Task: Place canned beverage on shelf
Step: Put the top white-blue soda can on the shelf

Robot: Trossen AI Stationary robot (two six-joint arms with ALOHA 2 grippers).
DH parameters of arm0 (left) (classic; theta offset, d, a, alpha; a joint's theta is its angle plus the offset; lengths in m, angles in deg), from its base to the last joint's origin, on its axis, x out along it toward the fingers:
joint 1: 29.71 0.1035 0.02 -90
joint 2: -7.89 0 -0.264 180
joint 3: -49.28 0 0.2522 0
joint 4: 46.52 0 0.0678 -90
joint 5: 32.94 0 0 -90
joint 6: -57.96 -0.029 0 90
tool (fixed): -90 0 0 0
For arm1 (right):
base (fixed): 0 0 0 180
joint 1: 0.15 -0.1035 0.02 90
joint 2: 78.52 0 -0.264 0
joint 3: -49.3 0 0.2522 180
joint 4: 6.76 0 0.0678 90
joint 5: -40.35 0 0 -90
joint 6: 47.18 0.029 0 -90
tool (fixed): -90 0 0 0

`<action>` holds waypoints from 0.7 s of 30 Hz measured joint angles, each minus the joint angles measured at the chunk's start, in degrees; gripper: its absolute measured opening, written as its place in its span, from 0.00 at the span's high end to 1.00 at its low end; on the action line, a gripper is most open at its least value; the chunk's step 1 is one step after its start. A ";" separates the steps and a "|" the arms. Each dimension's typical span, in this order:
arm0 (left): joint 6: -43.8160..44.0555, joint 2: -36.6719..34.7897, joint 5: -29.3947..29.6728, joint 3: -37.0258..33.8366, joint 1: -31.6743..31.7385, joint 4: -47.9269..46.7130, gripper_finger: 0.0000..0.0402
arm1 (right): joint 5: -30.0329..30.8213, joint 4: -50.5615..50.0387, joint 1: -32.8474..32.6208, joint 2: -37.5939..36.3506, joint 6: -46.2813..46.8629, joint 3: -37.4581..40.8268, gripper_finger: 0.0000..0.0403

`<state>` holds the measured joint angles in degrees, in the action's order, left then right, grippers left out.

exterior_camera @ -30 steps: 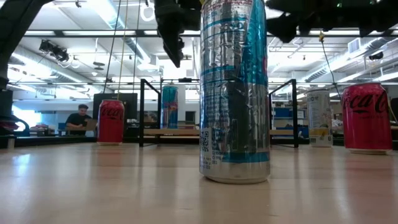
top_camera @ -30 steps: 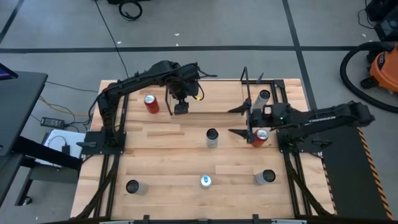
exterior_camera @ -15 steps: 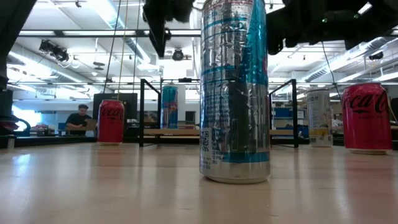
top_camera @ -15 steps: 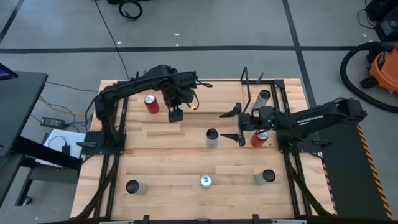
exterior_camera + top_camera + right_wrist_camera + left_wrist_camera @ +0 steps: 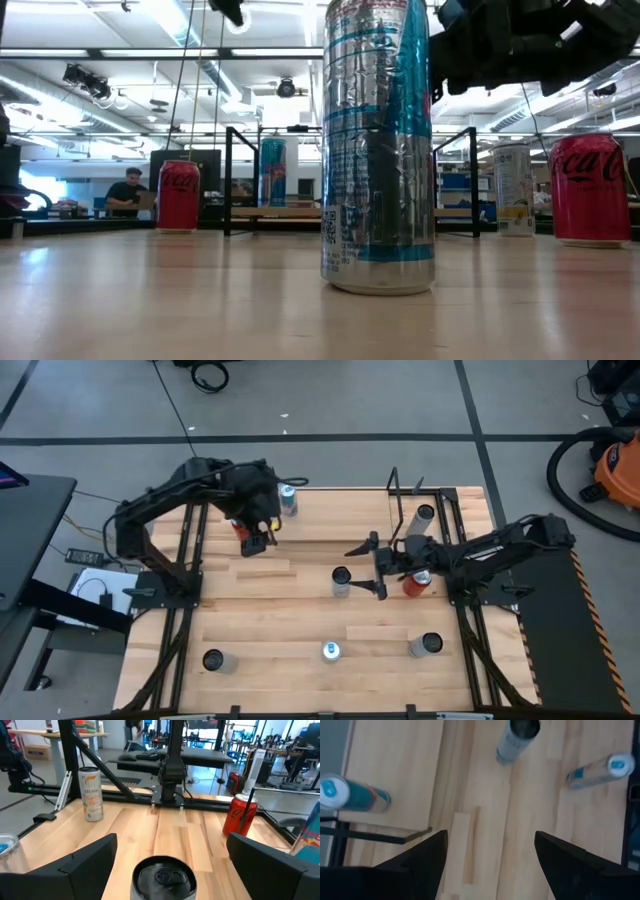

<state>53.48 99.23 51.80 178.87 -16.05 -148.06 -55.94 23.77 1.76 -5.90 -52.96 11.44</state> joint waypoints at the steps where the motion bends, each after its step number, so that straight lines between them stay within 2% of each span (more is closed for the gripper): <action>1: 0.21 -0.43 0.01 0.00 -0.32 0.92 0.25 | 0.00 0.29 0.00 0.44 0.02 0.00 0.04; 15: 0.59 -1.41 0.10 0.00 -6.48 1.61 0.25 | -0.35 0.77 -0.22 3.14 -0.49 -0.11 0.04; 21: -0.97 -1.54 2.44 0.00 -5.55 -0.16 0.25 | -0.36 -0.22 -0.44 3.21 -0.63 -0.11 0.04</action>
<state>52.51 97.70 54.25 178.87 -21.60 -148.22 -56.29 23.55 1.32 -2.69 -53.59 11.33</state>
